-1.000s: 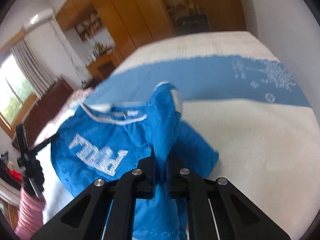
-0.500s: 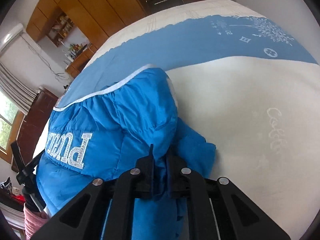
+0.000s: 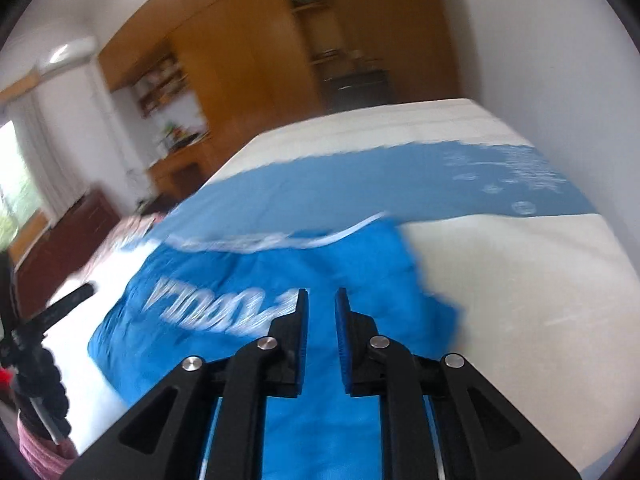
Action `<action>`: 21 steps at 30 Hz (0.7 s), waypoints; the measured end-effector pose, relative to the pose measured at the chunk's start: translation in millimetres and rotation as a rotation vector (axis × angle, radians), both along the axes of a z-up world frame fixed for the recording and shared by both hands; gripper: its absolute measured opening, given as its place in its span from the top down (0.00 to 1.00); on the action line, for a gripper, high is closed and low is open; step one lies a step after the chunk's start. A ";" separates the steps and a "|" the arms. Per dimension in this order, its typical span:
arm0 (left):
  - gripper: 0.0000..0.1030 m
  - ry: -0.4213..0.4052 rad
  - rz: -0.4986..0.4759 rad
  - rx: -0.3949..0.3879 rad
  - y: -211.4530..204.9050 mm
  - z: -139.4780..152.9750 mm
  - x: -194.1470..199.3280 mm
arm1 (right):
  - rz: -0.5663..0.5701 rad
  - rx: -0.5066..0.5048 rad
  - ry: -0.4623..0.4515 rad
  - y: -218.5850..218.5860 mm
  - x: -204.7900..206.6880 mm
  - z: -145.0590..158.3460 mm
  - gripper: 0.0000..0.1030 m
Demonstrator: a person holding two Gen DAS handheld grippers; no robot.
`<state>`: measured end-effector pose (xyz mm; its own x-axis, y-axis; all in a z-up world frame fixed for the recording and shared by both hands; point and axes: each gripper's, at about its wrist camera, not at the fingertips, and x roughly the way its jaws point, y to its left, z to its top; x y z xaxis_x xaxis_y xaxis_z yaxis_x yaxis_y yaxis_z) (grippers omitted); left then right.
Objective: Fold large clothes
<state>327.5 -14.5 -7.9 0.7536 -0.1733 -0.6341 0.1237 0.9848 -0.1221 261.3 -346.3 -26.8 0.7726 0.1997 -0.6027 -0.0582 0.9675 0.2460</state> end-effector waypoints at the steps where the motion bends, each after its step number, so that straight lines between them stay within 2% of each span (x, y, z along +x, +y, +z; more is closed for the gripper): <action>1: 0.91 0.007 -0.009 0.009 -7.9 -5.9 -1.4 | -0.009 -0.050 -0.006 14.6 0.5 -5.9 0.88; 4: 0.91 0.041 -0.017 0.035 -31.4 -29.1 6.8 | -0.042 -0.040 0.020 31.0 9.9 -24.2 0.88; 7: 0.90 0.066 -0.018 0.031 -33.6 -46.1 20.7 | -0.078 -0.037 0.049 32.3 25.1 -45.0 0.89; 10: 0.90 0.116 -0.040 0.033 -33.5 -68.5 35.1 | -0.072 -0.038 0.084 30.0 31.5 -65.7 0.90; 14: 0.91 0.145 -0.087 0.037 -31.4 -91.6 37.6 | -0.036 -0.071 0.116 35.2 31.9 -84.1 0.92; 18: 0.91 0.153 -0.091 0.058 -32.2 -100.8 36.4 | -0.034 -0.086 0.121 37.6 31.1 -90.6 0.93; 21: 0.91 0.175 -0.076 0.037 -29.0 -95.1 37.4 | -0.031 -0.081 0.125 37.6 29.9 -86.7 0.93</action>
